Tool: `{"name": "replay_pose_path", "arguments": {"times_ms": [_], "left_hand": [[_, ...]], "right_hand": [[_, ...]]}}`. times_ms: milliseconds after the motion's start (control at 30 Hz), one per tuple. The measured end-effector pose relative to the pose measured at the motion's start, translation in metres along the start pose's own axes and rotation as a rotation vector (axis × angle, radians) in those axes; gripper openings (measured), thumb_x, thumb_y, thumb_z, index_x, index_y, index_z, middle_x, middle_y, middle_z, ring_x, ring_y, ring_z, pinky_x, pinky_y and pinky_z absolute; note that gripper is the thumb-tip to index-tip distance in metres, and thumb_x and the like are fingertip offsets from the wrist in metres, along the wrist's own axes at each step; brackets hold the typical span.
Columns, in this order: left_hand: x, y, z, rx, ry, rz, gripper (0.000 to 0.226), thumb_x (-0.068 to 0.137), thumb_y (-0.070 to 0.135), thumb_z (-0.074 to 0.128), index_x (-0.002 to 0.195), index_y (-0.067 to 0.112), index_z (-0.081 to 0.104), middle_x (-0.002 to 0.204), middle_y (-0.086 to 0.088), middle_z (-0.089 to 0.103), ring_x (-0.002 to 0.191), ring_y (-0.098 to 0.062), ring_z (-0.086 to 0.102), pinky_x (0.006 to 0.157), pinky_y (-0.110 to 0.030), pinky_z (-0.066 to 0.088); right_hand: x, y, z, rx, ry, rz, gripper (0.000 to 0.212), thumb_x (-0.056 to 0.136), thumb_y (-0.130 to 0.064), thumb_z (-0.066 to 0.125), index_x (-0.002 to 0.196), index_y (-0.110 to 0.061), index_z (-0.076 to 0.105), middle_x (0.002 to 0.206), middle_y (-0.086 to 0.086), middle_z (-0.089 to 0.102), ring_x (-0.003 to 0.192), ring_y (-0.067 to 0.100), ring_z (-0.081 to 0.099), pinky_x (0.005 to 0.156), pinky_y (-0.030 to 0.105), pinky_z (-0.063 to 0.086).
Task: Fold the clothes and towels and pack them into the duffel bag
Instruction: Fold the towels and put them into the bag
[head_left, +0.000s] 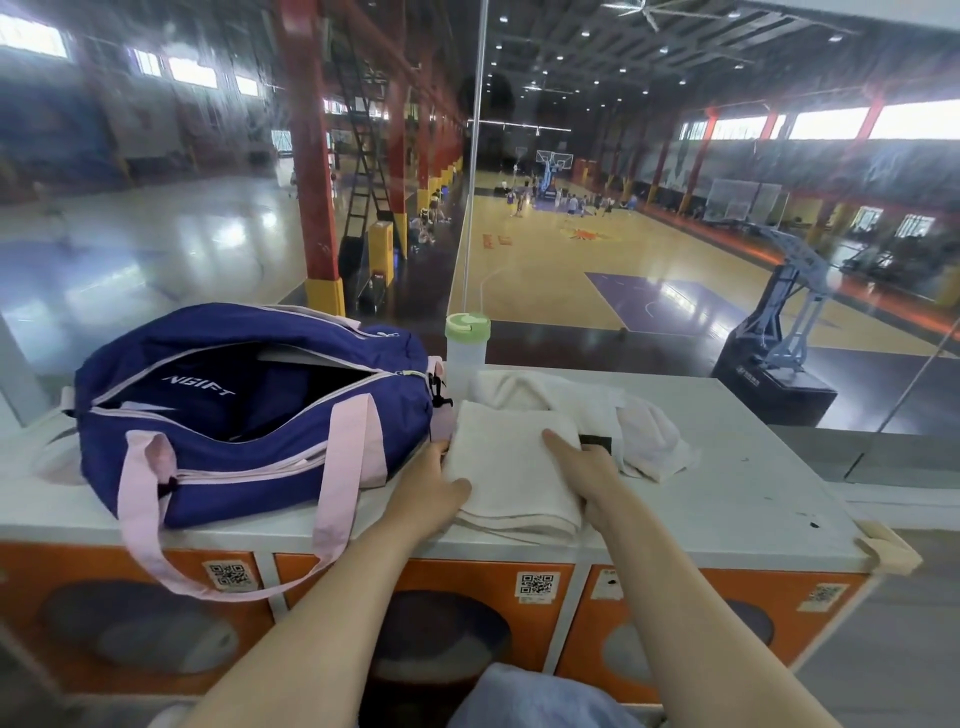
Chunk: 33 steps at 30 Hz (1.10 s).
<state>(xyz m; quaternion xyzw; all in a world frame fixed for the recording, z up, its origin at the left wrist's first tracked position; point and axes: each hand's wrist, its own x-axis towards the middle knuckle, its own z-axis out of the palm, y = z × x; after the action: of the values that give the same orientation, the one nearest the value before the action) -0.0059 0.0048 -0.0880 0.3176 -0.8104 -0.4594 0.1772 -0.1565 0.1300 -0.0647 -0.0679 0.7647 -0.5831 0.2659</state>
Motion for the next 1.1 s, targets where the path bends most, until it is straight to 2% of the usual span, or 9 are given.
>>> {"name": "replay_pose_path", "arguments": {"times_ms": [200,300,400,533,667,733,933,1000,1100], "left_hand": [[-0.009,0.003,-0.008,-0.081,-0.084,0.012,0.066,0.086,0.011,0.059,0.145,0.024,0.032,0.131,0.007,0.048,0.111,-0.007,0.043,0.092,-0.023,0.035],[-0.015,0.003,-0.013,-0.215,-0.150,-0.016,0.067,0.086,0.018,0.059,0.145,0.025,0.027,0.136,0.010,0.046,0.117,-0.009,0.046,0.097,-0.024,0.038],[-0.022,0.000,-0.019,-0.499,-0.183,-0.081,0.064,0.083,0.043,0.065,0.139,0.032,0.035,0.137,0.004,0.053,0.119,-0.013,0.054,0.102,-0.032,0.044],[-0.037,0.014,-0.049,-0.881,-0.062,-0.082,0.043,0.084,0.055,0.060,0.121,0.034,0.056,0.122,0.000,0.068,0.113,-0.021,0.064,0.105,-0.045,0.044],[-0.060,0.027,-0.089,-1.025,-0.012,-0.077,0.050,0.090,0.062,0.045,0.115,0.024,0.066,0.110,-0.005,0.073,0.100,-0.023,0.071,0.094,-0.046,0.051],[-0.069,0.028,-0.106,-1.045,-0.011,-0.126,0.052,0.089,0.064,0.044,0.108,0.021,0.068,0.103,-0.008,0.075,0.092,-0.025,0.073,0.086,-0.043,0.053],[-0.077,0.018,-0.159,-0.916,0.190,-0.083,0.032,0.089,0.049,0.057,0.112,0.028,0.059,0.111,-0.007,0.071,0.099,-0.029,0.068,0.090,-0.050,0.053],[-0.077,0.011,-0.174,-0.748,0.292,-0.015,0.018,0.092,0.049,0.054,0.107,0.039,0.054,0.113,0.000,0.066,0.099,-0.023,0.065,0.082,-0.043,0.054],[-0.077,0.004,-0.193,-0.515,0.388,0.081,0.026,0.095,0.047,0.050,0.119,0.042,0.044,0.117,0.011,0.057,0.102,-0.013,0.057,0.074,-0.030,0.047]], "right_hand": [[-0.022,-0.019,-0.008,0.167,-0.270,-0.104,0.025,0.086,-0.017,0.072,0.109,-0.010,0.067,0.106,0.010,0.074,0.095,0.026,0.070,0.080,0.040,0.057],[-0.045,-0.042,-0.005,0.101,-0.324,-0.241,0.024,0.086,-0.012,0.068,0.110,-0.017,0.067,0.104,0.007,0.075,0.096,0.025,0.070,0.084,0.041,0.057],[-0.068,-0.065,-0.001,0.062,-0.401,-0.313,0.027,0.087,-0.007,0.064,0.114,-0.013,0.067,0.106,0.009,0.074,0.099,0.027,0.070,0.089,0.042,0.056],[-0.094,-0.091,0.008,0.076,-0.538,-0.353,0.033,0.088,-0.003,0.059,0.120,-0.012,0.065,0.112,0.009,0.073,0.104,0.027,0.069,0.090,0.039,0.054],[-0.111,-0.104,0.024,0.169,-0.668,-0.342,0.038,0.089,-0.005,0.058,0.125,-0.015,0.063,0.118,0.009,0.071,0.109,0.027,0.067,0.091,0.039,0.053],[-0.114,-0.105,0.038,0.190,-0.691,-0.318,0.038,0.088,-0.005,0.059,0.125,-0.012,0.063,0.119,0.011,0.070,0.110,0.030,0.066,0.090,0.040,0.052],[-0.120,-0.107,0.081,0.177,-0.692,-0.328,0.029,0.089,-0.002,0.058,0.116,-0.011,0.067,0.113,0.010,0.073,0.102,0.026,0.069,0.084,0.037,0.055],[-0.117,-0.104,0.098,0.103,-0.649,-0.350,0.030,0.088,-0.012,0.063,0.117,-0.014,0.066,0.112,0.007,0.073,0.105,0.025,0.069,0.089,0.040,0.055],[-0.116,-0.099,0.122,-0.087,-0.514,-0.378,0.052,0.073,-0.039,0.070,0.120,-0.022,0.057,0.115,0.003,0.069,0.107,0.024,0.065,0.096,0.052,0.051]]}}
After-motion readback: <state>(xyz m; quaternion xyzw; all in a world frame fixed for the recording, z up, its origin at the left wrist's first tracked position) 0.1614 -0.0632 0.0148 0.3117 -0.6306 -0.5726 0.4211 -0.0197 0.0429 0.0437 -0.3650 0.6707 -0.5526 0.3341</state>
